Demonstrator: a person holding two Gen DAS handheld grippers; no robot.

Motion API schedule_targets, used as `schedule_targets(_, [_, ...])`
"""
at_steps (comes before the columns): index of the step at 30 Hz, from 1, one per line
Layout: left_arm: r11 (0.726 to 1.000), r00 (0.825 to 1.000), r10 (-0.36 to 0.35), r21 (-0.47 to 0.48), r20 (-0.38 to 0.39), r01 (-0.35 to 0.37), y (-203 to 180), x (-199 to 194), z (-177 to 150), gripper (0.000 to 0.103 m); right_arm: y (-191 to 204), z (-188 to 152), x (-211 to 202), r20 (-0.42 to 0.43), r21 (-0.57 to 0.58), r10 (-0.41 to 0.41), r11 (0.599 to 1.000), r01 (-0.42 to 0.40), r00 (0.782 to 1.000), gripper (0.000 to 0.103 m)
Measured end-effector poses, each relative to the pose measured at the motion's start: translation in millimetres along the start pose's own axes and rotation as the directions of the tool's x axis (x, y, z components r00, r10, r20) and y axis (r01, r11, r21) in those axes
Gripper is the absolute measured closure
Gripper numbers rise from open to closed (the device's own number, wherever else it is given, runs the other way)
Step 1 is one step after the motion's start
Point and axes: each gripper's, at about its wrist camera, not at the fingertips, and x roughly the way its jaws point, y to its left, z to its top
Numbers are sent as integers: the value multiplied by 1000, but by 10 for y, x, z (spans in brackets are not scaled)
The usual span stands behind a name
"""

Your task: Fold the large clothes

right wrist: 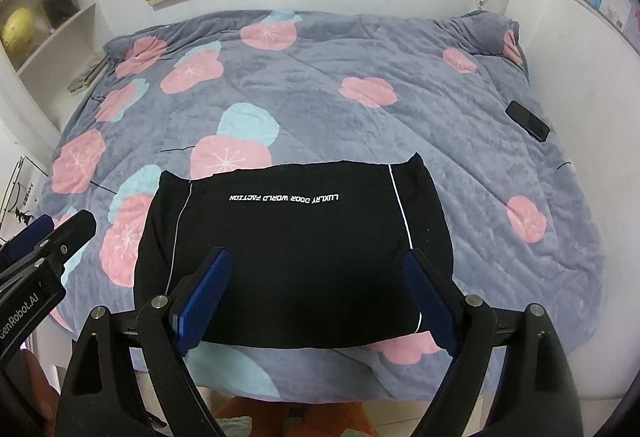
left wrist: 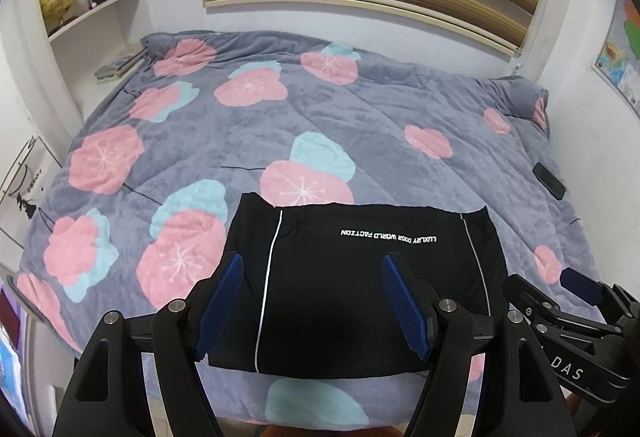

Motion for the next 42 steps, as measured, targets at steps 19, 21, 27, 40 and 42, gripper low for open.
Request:
schedule_targets(19, [1000,998,2,19,-56,-1,-61,173,-5,29,-12,28,119,-29,8,3,1000,-3,1000,14])
schedule_targets(21, [1000,998,3,24,-57,-1,-60,179,2,29,-29,57,142,-31,7,10,1000,-10,999,14])
schedule_targets(27, [1000,999,9,23,-50,-8,-27,188,37,29,26,94,176,-27,-12,16,1000,-17,1000,14])
schedule_targets(40, [999,998,9,39,-65,-6,53,286,68,29,92,102,251,-46,-14,14,1000,-15,999,14])
schedule_targets(42, [999,998,8,42,-67,-5,58,294,73,29,92,98,249,-46,-13,13,1000,-14,999,14])
